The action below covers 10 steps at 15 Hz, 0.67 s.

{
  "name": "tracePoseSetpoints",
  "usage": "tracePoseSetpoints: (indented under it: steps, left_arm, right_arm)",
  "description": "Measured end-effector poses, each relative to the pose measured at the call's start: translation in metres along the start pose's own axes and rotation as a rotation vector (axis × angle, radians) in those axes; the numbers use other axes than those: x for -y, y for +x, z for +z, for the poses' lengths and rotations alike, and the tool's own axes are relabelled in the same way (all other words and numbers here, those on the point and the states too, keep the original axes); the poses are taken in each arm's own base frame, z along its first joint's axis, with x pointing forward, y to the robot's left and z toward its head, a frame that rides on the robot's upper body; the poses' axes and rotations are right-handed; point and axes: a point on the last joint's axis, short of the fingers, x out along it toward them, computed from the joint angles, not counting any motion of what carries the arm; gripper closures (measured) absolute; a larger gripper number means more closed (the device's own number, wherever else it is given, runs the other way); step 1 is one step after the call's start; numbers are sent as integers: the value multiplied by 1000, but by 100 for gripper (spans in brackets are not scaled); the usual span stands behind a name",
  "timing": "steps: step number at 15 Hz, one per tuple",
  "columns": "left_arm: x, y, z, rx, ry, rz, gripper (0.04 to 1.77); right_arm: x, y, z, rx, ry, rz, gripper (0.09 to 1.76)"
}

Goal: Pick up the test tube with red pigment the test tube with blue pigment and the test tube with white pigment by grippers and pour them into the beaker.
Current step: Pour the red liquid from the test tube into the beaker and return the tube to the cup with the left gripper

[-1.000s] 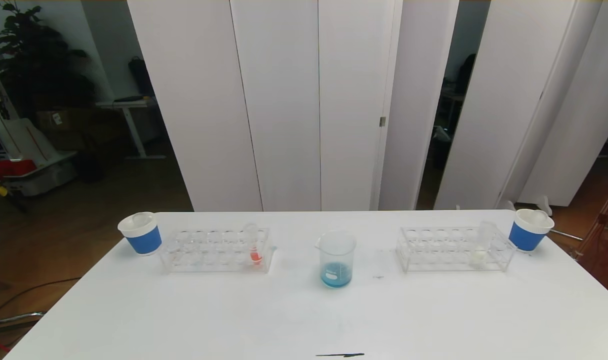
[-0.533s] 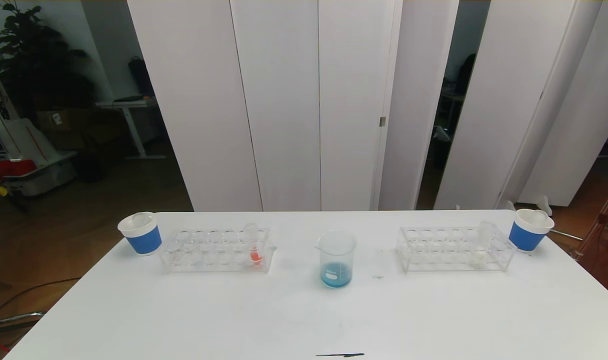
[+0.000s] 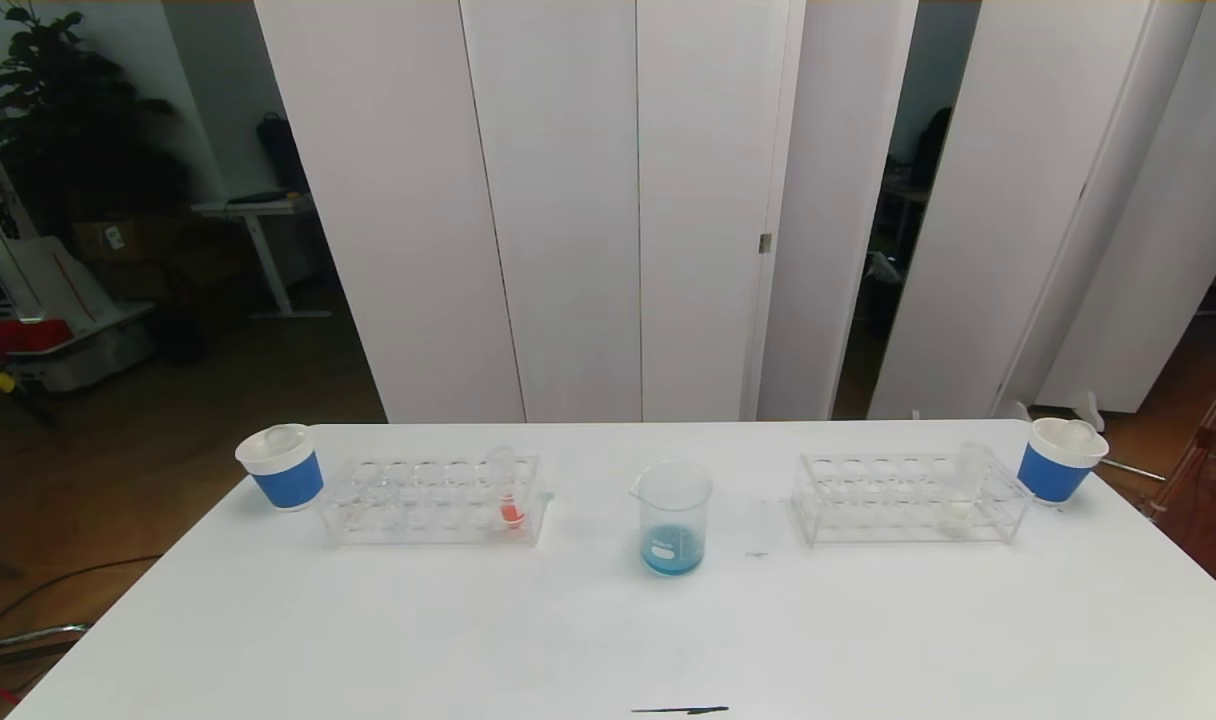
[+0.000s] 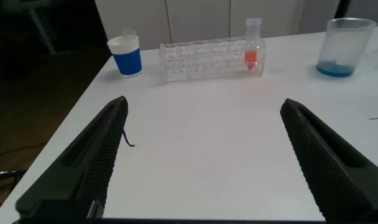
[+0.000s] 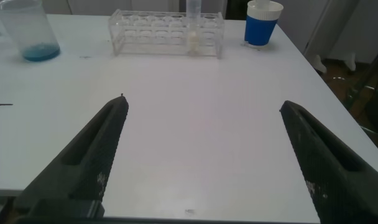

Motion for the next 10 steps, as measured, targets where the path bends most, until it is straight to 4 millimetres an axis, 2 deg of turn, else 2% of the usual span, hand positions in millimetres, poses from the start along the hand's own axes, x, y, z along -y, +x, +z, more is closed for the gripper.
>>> tracePoseSetpoints:
  steps: [2,6,8,10]
  left_arm:
    - [-1,-6,20,41,0,1,6]
    - [-6,-8,78,99,2,8,6]
    - [-8,0,106,97,-3,-1,6]
    - [-10,18,129,77,-37,-23,6]
  right_arm:
    - [0,0,0,0,0,0,10]
    - [0,0,0,0,0,0,10]
    - [0,0,0,0,0,-1,10]
    - [0,0,0,0,0,-1,10]
